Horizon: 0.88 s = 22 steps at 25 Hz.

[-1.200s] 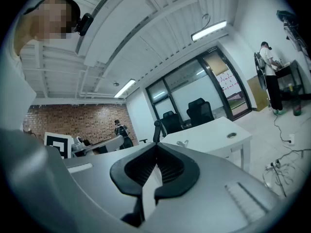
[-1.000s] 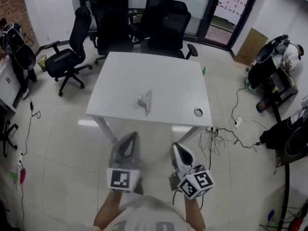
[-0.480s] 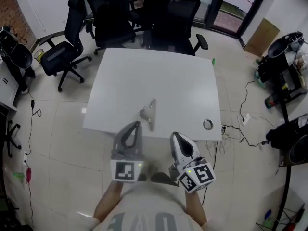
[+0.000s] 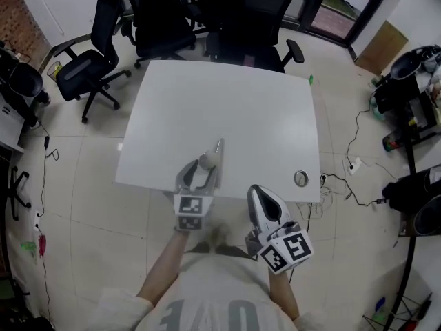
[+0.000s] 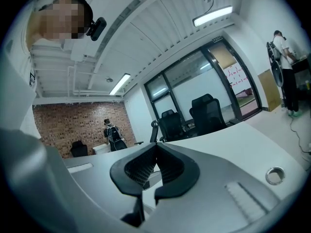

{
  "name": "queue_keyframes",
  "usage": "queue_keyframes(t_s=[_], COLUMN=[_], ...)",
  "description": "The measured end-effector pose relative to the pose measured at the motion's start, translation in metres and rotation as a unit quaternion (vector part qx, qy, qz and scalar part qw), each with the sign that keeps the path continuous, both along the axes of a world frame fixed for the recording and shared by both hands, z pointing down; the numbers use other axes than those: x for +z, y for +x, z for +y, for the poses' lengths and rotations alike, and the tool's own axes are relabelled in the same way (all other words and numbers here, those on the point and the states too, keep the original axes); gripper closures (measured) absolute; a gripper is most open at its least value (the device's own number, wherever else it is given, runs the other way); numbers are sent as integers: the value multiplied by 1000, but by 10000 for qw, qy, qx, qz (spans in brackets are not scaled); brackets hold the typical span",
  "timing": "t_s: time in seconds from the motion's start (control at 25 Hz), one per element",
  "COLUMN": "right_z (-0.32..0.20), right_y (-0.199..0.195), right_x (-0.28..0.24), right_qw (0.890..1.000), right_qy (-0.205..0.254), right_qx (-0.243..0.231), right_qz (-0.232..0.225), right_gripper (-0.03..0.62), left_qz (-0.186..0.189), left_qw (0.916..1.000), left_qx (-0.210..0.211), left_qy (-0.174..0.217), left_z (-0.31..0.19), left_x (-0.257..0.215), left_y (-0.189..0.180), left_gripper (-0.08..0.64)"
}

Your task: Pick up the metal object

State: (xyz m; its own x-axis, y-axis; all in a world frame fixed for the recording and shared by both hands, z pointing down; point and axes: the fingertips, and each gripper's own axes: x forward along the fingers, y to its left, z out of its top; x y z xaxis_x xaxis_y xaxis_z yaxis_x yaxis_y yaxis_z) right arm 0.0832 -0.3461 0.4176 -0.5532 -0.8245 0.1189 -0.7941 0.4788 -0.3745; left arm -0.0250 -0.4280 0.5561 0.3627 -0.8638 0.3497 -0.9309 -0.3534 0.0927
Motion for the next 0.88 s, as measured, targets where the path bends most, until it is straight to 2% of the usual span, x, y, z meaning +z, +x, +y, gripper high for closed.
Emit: queue_keyframes(t_s=[0.24,0.36,0.48,0.72,0.88], right_z=[-11,-17,-22,-28,-29], right_y=[19,24,25,18,11], right_x=[3,6,10,16,20], right_qw=[9996,9991,9989,9991,9992], right_qy=[-69,-112,-160,-209,-266], right_qx=[290,398,444,323,229], right_qz=[20,18,45,168,172], right_gripper=[580,580,580,580,580], left_qz=[112,348,426,589,423], left_qw=[9950,9881,9813,9837,9887], left_qx=[-162,-283,-221,-331,-322], left_qy=[-978,-1471,-1862,-1668,-1401], left_z=[-20,-27,-29,-41,-47], left_x=[51,74,89,78,68], left_y=[-3,-6,-2,4,7], left_gripper=[373,374,377,495,541])
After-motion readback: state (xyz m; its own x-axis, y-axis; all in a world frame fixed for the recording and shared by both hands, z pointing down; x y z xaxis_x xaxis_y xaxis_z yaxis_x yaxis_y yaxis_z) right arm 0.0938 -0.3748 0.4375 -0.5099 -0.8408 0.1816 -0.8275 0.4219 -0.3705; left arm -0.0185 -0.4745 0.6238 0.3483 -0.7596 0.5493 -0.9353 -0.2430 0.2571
